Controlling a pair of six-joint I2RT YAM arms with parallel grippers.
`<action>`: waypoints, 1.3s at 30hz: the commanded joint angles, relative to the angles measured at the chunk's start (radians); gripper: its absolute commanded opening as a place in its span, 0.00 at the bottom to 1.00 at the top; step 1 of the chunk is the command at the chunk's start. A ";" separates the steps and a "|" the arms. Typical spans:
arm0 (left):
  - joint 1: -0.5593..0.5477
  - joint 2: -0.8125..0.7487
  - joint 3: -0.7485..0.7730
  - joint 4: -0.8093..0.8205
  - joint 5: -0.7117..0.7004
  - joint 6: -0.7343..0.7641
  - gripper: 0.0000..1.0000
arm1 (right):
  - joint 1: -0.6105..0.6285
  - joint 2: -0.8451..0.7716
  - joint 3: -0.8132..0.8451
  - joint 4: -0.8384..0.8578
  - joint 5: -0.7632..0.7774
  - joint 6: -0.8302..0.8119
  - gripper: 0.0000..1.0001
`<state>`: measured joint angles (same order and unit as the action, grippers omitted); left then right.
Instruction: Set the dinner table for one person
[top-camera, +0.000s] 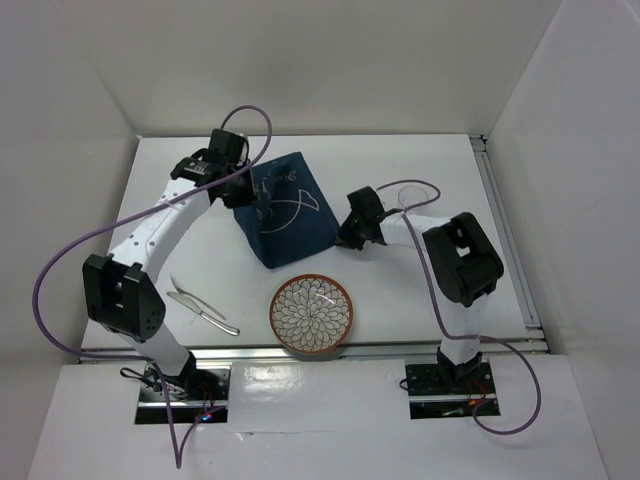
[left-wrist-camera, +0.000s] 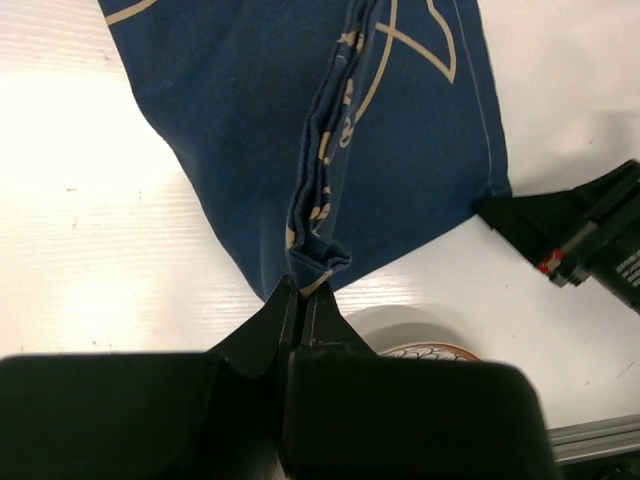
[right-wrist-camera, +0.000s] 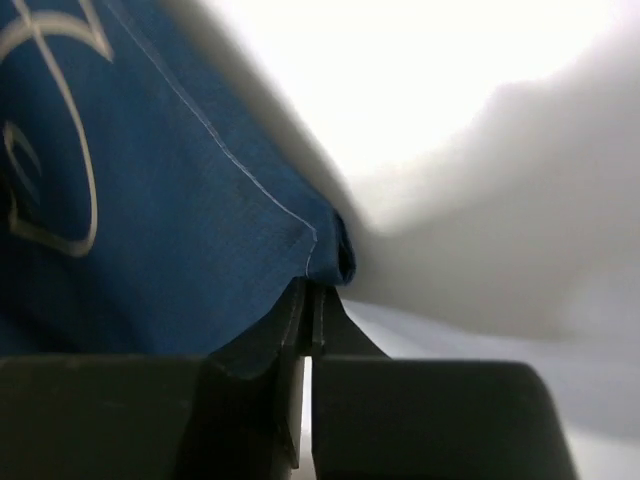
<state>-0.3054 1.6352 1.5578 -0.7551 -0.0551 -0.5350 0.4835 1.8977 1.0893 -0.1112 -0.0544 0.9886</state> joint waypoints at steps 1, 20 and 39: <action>0.029 -0.043 0.044 -0.019 0.006 0.000 0.00 | 0.007 0.061 0.110 -0.096 0.126 -0.008 0.00; 0.472 -0.118 0.258 0.089 0.322 -0.063 0.00 | -0.033 -0.327 0.375 -0.082 0.284 -0.277 0.00; 0.442 -0.252 -0.344 0.137 0.238 -0.074 0.89 | 0.046 -0.553 -0.057 -0.196 0.390 -0.175 0.88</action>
<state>0.1581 1.4220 1.1530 -0.6220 0.2333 -0.6312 0.5156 1.3670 0.9215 -0.3264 0.2775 0.8600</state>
